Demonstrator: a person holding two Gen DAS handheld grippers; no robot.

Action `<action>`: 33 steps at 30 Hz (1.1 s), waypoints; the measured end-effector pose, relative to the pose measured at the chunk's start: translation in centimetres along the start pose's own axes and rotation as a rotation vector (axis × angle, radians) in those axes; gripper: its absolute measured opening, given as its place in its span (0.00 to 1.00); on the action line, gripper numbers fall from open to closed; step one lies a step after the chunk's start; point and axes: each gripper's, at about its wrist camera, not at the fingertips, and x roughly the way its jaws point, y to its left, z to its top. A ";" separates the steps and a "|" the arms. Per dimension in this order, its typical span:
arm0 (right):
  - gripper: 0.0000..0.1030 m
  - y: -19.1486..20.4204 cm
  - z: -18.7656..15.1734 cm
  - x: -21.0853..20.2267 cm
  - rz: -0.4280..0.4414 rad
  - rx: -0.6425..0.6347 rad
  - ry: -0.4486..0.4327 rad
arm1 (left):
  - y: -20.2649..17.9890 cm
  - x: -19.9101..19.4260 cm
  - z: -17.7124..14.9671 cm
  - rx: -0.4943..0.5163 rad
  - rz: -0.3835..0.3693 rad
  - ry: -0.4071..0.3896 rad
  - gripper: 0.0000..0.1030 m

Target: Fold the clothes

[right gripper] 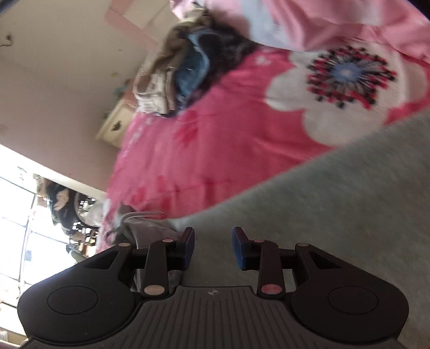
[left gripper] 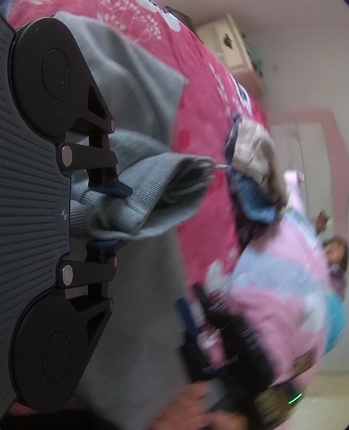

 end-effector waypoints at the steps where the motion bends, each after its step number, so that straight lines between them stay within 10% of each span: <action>1: 0.33 0.1 -0.1 -0.1 0.002 -0.009 0.001 | -0.1 -0.5 -0.3 0.001 -0.012 -0.007 0.51; 12: 0.34 5.3 -1.1 1.4 0.085 -0.147 0.092 | 4.1 -3.3 -0.2 -0.232 -0.056 -0.020 0.64; 21: 0.31 9.5 -4.4 6.1 -0.040 -0.383 0.230 | 1.1 0.0 -0.3 -0.023 -0.117 0.034 0.59; 23: 0.16 8.8 -4.8 6.4 -0.041 -0.342 0.263 | 1.2 -0.4 -0.8 -0.018 -0.127 0.038 0.56; 33: 0.04 8.4 -4.5 5.4 0.078 -0.178 0.301 | 0.7 -1.2 -0.6 0.020 -0.108 0.005 0.58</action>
